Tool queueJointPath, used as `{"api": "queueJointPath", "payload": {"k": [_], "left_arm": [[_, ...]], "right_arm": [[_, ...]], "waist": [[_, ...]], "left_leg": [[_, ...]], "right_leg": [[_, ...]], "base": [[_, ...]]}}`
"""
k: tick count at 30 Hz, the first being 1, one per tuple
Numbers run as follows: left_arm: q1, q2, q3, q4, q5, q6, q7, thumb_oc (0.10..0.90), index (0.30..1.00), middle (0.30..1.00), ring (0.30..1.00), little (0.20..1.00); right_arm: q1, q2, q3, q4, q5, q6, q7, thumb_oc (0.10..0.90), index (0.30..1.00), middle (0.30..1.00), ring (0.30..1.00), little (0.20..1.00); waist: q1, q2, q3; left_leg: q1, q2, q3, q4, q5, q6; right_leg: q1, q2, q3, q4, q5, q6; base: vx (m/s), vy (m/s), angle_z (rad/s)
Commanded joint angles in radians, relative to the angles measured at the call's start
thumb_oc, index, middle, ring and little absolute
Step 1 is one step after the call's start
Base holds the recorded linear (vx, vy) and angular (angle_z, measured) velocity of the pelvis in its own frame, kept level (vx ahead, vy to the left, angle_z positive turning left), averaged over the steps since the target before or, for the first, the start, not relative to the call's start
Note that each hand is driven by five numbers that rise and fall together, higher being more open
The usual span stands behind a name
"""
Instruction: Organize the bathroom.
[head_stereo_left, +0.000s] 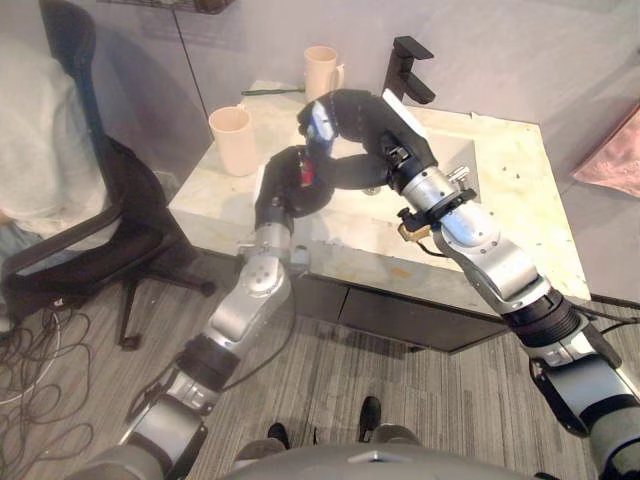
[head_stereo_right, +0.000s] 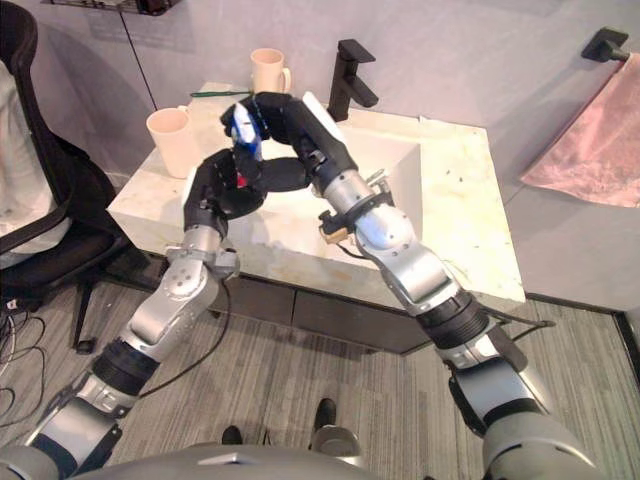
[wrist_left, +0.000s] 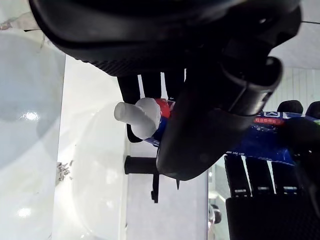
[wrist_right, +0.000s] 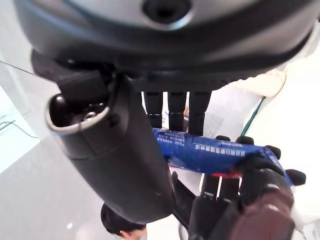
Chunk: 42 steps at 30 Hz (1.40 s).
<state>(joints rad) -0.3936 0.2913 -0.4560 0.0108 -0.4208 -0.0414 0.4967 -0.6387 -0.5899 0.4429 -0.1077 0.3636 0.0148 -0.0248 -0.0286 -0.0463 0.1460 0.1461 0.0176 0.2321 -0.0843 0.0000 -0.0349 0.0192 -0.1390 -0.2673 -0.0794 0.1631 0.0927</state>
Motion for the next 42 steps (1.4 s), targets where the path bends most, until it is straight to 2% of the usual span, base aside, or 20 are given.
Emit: {"api": "queueJointPath", "payload": {"k": [1,9,10,11,12,13,14,15,16,37,39,41,42], "left_arm": [[-0.152,-0.016,-0.003,-0.014,0.094,-0.111,0.015,0.400,0.300,0.300,0.300,0.300],[-0.151,-0.015,0.004,0.000,0.095,-0.111,0.033,0.400,0.300,0.300,0.300,0.300],[-0.150,-0.014,0.004,0.002,0.093,-0.113,0.036,0.400,0.300,0.300,0.300,0.300],[-0.150,-0.014,0.006,0.000,0.092,-0.111,0.036,0.400,0.300,0.300,0.300,0.300],[-0.148,-0.013,0.008,0.000,0.092,-0.112,0.035,0.400,0.300,0.300,0.300,0.300],[-0.146,-0.013,0.010,0.002,0.092,-0.113,0.035,0.400,0.300,0.300,0.300,0.300],[-0.146,-0.014,0.010,0.001,0.093,-0.112,0.036,0.400,0.300,0.300,0.300,0.300],[-0.145,-0.014,0.010,0.000,0.093,-0.112,0.038,0.400,0.300,0.300,0.300,0.300],[-0.144,-0.014,0.012,-0.003,0.094,-0.110,0.038,0.400,0.300,0.300,0.300,0.300],[-0.136,-0.010,0.018,0.011,0.094,-0.112,0.048,0.400,0.300,0.300,0.300,0.300],[-0.138,-0.011,0.016,0.011,0.095,-0.108,0.049,0.400,0.300,0.300,0.300,0.300],[-0.138,-0.010,0.017,0.009,0.092,-0.103,0.050,0.400,0.300,0.300,0.300,0.300],[-0.138,-0.010,0.017,0.010,0.093,-0.103,0.050,0.400,0.300,0.300,0.300,0.300]], "right_arm": [[-0.108,0.030,-0.085,-0.033,0.036,-0.103,-0.015,0.400,0.300,0.300,0.300,0.300],[-0.091,0.012,-0.105,-0.029,0.040,-0.121,-0.010,0.400,0.300,0.300,0.300,0.300],[-0.088,0.010,-0.105,-0.030,0.042,-0.121,-0.012,0.515,0.472,0.472,0.472,0.472],[-0.087,0.010,-0.107,-0.032,0.044,-0.119,-0.010,0.445,0.368,0.368,0.368,0.368],[-0.086,0.008,-0.109,-0.033,0.046,-0.117,-0.005,0.400,0.300,0.300,0.300,0.300],[-0.083,0.006,-0.110,-0.033,0.048,-0.114,-0.002,0.400,0.300,0.300,0.300,0.300],[-0.083,0.006,-0.110,-0.033,0.049,-0.114,-0.003,0.438,0.356,0.356,0.356,0.356],[-0.081,0.005,-0.108,-0.033,0.054,-0.112,-0.004,0.687,0.731,0.731,0.731,0.731],[-0.077,0.006,-0.107,-0.036,0.056,-0.109,-0.002,0.800,0.900,0.900,0.900,0.900],[-0.034,0.009,-0.137,-0.061,0.056,-0.139,-0.016,0.800,0.900,0.900,0.900,0.900],[-0.038,0.009,-0.131,-0.064,0.058,-0.138,-0.010,0.582,0.573,0.573,0.573,0.573],[-0.039,0.009,-0.129,-0.068,0.059,-0.139,-0.005,0.543,0.514,0.514,0.514,0.514],[-0.040,0.009,-0.126,-0.070,0.061,-0.139,-0.002,0.543,0.514,0.514,0.514,0.514]], "waist": [[-0.008,-0.021,-0.085],[-0.019,-0.019,-0.087],[-0.020,-0.020,-0.087],[-0.019,-0.021,-0.087],[-0.019,-0.021,-0.087],[-0.019,-0.022,-0.087],[-0.020,-0.022,-0.086],[-0.020,-0.022,-0.086],[-0.021,-0.022,-0.087],[-0.037,-0.015,-0.086],[-0.036,-0.015,-0.088],[-0.036,-0.015,-0.089],[-0.036,-0.015,-0.089]], "left_leg": [[-0.030,-0.100,-0.022,0.047,-0.044,0.054],[-0.028,-0.100,-0.015,0.046,-0.044,0.055],[-0.030,-0.101,-0.015,0.049,-0.044,0.055],[-0.031,-0.101,-0.015,0.051,-0.045,0.055],[-0.031,-0.102,-0.015,0.051,-0.046,0.055],[-0.030,-0.101,-0.016,0.049,-0.046,0.055],[-0.029,-0.102,-0.016,0.048,-0.045,0.055],[-0.028,-0.102,-0.017,0.047,-0.045,0.055],[-0.028,-0.101,-0.017,0.048,-0.045,0.055],[-0.026,-0.100,-0.002,0.044,-0.043,0.057],[-0.028,-0.099,-0.001,0.045,-0.043,0.057],[-0.029,-0.099,0.000,0.046,-0.042,0.057],[-0.030,-0.099,0.000,0.046,-0.042,0.056]], "right_leg": [[0.020,0.043,0.001,0.051,-0.113,0.043],[0.018,0.044,0.010,0.051,-0.112,0.044],[0.018,0.044,0.011,0.051,-0.112,0.044],[0.018,0.043,0.011,0.052,-0.113,0.044],[0.017,0.042,0.010,0.052,-0.113,0.044],[0.016,0.041,0.008,0.053,-0.112,0.045],[0.015,0.041,0.009,0.054,-0.112,0.046],[0.014,0.041,0.008,0.054,-0.111,0.046],[0.013,0.041,0.008,0.055,-0.111,0.046],[0.006,0.044,0.018,0.055,-0.110,0.047],[0.006,0.044,0.019,0.054,-0.110,0.047],[0.006,0.043,0.019,0.053,-0.110,0.047],[0.007,0.043,0.018,0.053,-0.110,0.046]], "base": [[0.00,0.000,0.00],[0.00,0.000,0.00],[0.00,0.000,0.00],[0.00,0.000,0.00],[0.00,0.000,0.00],[0.00,0.000,0.00],[0.00,0.000,0.00],[0.00,0.000,0.00],[0.00,0.000,0.00],[0.00,0.000,0.00],[0.00,0.000,0.00],[0.00,0.000,0.00],[0.00,0.000,0.00]]}}
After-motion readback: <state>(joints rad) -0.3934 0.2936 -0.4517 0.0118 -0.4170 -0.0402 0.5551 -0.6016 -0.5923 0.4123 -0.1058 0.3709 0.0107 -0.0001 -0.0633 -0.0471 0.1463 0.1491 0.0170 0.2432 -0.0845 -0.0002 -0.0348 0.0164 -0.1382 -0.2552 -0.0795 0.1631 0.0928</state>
